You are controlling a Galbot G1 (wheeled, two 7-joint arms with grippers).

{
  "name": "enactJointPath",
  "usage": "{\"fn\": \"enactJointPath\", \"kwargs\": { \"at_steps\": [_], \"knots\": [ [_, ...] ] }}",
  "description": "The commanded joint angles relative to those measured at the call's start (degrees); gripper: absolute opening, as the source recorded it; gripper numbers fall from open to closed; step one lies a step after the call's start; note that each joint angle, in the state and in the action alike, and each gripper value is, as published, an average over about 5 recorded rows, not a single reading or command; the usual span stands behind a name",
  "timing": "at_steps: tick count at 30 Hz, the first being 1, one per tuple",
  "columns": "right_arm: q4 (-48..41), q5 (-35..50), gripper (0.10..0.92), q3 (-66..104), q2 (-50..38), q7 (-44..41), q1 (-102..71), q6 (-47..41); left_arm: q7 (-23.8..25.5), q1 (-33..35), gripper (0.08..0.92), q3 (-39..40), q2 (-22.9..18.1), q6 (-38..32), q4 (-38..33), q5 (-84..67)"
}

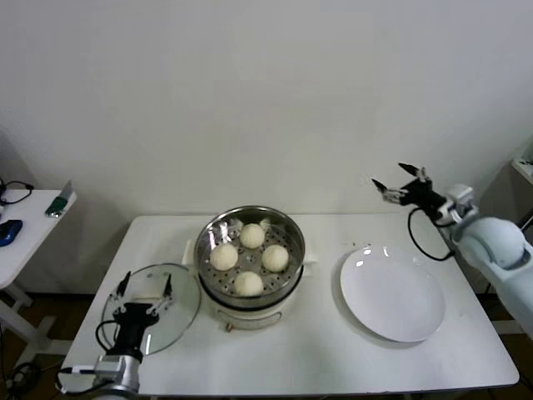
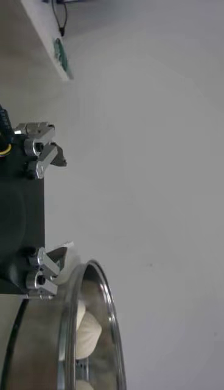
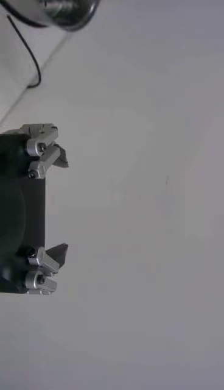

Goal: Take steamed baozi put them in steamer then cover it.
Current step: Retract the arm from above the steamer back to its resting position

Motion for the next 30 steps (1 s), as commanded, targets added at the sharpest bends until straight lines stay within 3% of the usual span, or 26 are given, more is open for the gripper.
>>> {"fn": "enactJointPath", "kwargs": {
  "at_steps": [1,14,23,26,30],
  "knots": [
    [0.7,-5.5,0.823,27.6,12.3,0.2,-34.4,15.4,-0.3,-0.5,0.823,0.0,-0.2,-0.5,0.6,2.4],
    [1.3,-7.9,0.823,26.2,26.7,-0.8,-43.0,27.5,-4.7,-0.3,0.823,-0.7,0.4,-5.5,3.3,10.9],
    [0.8,-8.5,0.823,24.7,30.1,-1.0,-44.6,29.7,-28.0,-0.7,0.823,-2.3,5.3,-11.5,13.7,54.1],
    [0.4,-8.6,0.823,24.4,30.3,-1.1,-44.8,30.1,-31.2,0.2,0.823,-2.1,6.4,-9.8,16.2,61.4],
    [0.0,-8.7,0.823,24.1,30.9,-1.0,-44.5,30.4,-31.1,1.6,0.823,-1.8,6.6,-6.9,18.4,66.1]
  ]
}}
